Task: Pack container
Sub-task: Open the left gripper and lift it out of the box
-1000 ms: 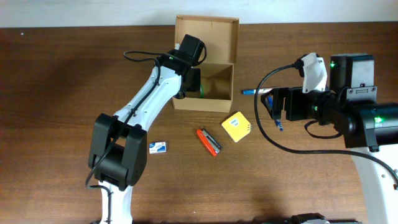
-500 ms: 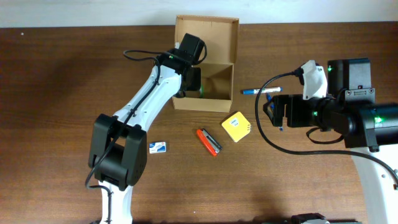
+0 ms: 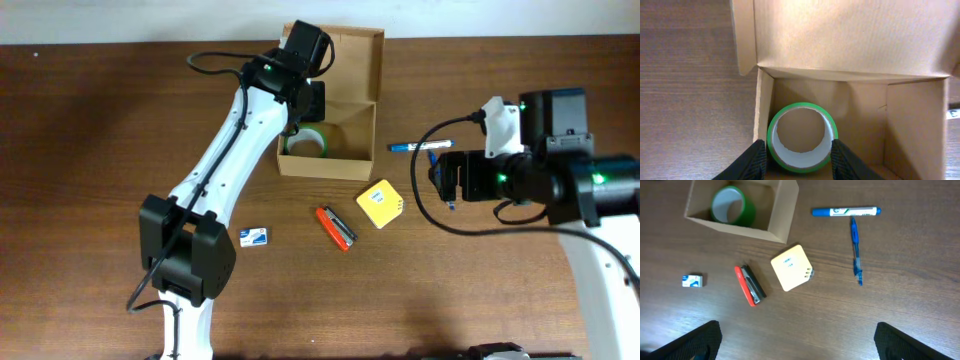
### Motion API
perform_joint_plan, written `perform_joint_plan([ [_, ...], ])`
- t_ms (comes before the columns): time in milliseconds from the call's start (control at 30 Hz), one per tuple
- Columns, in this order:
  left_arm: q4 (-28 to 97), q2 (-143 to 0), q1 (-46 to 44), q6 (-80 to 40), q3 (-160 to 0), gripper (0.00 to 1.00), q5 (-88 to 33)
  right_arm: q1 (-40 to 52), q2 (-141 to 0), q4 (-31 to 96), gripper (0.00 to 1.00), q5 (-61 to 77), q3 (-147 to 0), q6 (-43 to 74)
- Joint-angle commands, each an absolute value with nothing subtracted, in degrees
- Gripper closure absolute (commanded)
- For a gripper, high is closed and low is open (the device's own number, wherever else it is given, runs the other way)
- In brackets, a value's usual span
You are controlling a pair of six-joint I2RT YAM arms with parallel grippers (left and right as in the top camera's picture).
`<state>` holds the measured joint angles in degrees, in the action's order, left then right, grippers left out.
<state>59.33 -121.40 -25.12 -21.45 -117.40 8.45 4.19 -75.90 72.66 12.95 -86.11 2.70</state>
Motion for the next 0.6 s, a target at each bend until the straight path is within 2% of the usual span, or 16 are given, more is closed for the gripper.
perform_joint_plan([
  [0,60.1,-118.9,-24.7,-21.0,-119.1,0.59,9.1,4.5,-77.6,72.4,0.01,12.0,-87.0,0.3],
  [167,62.3,-114.6,-21.5,-21.0,-119.1,0.6,8.3,5.1,-78.0,70.7,0.01,11.9,-86.9,-3.4],
  [567,63.9,-105.7,-13.0,-15.3,-119.1,0.62,0.9,15.1,-86.8,67.9,0.01,8.3,-86.8,-13.6],
])
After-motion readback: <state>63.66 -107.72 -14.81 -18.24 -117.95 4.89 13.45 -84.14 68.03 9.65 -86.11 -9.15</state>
